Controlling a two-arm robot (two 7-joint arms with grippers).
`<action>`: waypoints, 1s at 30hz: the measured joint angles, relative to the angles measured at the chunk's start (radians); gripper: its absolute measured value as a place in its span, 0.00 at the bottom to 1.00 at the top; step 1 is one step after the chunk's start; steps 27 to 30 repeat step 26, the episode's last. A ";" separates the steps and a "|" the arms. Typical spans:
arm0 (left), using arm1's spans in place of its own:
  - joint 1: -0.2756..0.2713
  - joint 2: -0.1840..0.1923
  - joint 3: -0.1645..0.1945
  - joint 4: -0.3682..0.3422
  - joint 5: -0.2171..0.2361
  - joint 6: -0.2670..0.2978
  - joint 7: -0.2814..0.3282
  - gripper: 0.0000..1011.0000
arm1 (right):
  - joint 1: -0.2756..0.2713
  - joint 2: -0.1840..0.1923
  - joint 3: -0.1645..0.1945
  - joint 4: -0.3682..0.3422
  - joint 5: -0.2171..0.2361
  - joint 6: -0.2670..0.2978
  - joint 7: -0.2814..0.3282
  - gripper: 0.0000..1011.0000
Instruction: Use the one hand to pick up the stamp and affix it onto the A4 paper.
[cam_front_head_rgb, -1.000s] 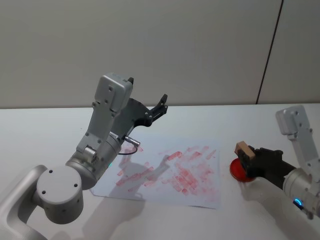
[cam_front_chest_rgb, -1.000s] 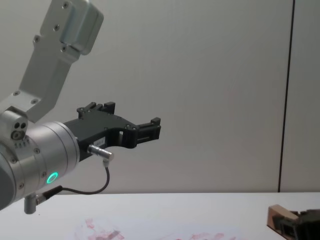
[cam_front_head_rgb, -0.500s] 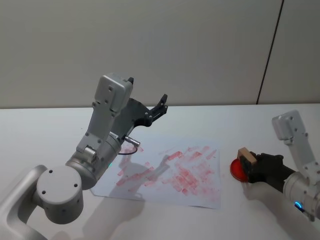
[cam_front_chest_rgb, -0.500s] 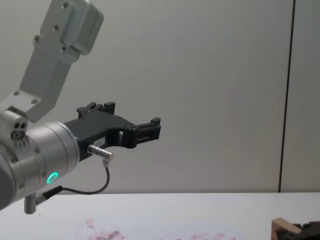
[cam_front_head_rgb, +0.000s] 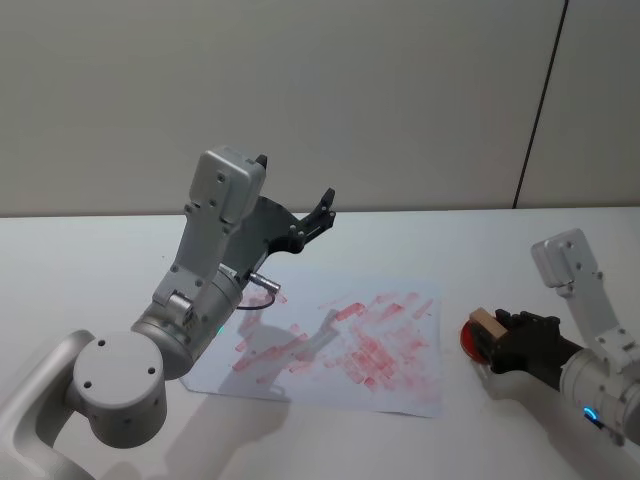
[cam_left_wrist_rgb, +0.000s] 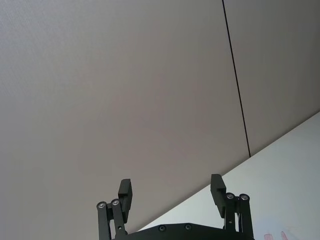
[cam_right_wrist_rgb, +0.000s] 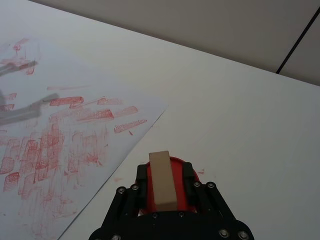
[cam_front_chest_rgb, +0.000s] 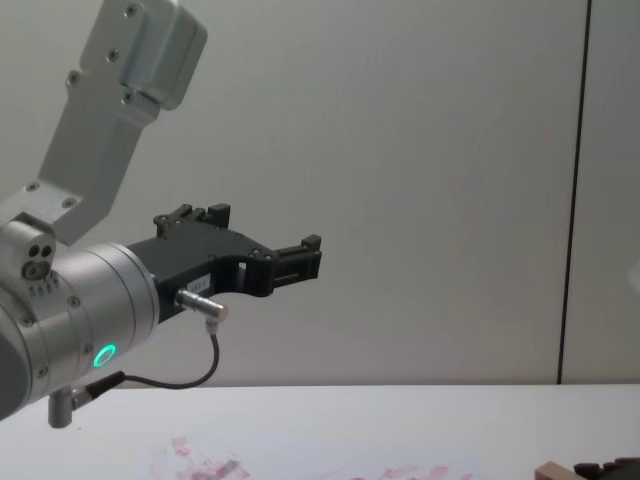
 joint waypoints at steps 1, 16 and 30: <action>0.000 0.000 0.000 0.000 0.000 0.000 0.000 0.99 | 0.000 0.000 0.000 0.000 0.000 0.000 0.000 0.39; 0.000 0.000 0.000 0.000 0.000 0.000 0.000 0.99 | 0.004 -0.003 -0.003 0.011 -0.010 0.002 0.005 0.86; 0.000 0.000 0.000 0.000 0.000 0.000 0.000 0.99 | 0.005 -0.004 -0.004 0.013 -0.012 0.002 0.006 0.99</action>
